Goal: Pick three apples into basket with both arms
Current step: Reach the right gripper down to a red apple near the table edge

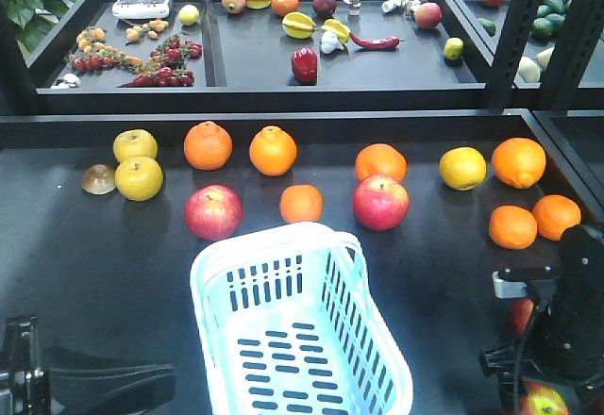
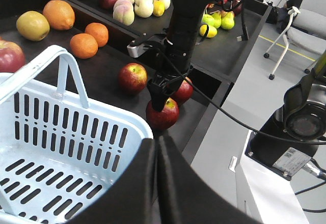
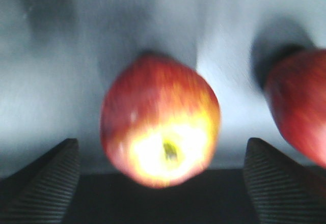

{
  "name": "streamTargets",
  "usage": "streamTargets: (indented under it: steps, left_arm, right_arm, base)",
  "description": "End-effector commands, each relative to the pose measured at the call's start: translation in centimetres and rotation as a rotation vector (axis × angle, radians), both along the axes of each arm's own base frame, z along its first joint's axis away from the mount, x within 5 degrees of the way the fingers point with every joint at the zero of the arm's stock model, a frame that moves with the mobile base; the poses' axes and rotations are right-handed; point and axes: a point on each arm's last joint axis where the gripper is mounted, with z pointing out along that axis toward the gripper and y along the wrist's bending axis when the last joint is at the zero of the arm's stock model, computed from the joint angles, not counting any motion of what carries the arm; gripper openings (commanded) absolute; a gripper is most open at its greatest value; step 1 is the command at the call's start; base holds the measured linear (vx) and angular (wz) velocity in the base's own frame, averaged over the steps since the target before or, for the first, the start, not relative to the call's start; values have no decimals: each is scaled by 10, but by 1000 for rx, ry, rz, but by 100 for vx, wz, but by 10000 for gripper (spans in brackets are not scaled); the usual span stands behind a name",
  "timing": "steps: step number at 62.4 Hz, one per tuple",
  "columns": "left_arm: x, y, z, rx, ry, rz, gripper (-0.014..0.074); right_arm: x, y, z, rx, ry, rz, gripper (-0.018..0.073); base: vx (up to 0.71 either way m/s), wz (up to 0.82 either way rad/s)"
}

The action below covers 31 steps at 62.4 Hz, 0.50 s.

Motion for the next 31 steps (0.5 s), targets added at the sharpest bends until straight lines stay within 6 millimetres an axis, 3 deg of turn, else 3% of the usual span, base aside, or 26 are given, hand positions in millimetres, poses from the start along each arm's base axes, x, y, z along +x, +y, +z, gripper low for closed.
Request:
streamTargets:
  steps: [1,31]
  left_arm:
    - [1,1,6,10,-30,4,-6]
    - [1,1,6,10,-30,4,-6]
  right_arm:
    - [7,-1,6,3,-36,2,613]
    - [10,-1,-21,5,27,1,591]
  base:
    - [0,0]
    - [0,0]
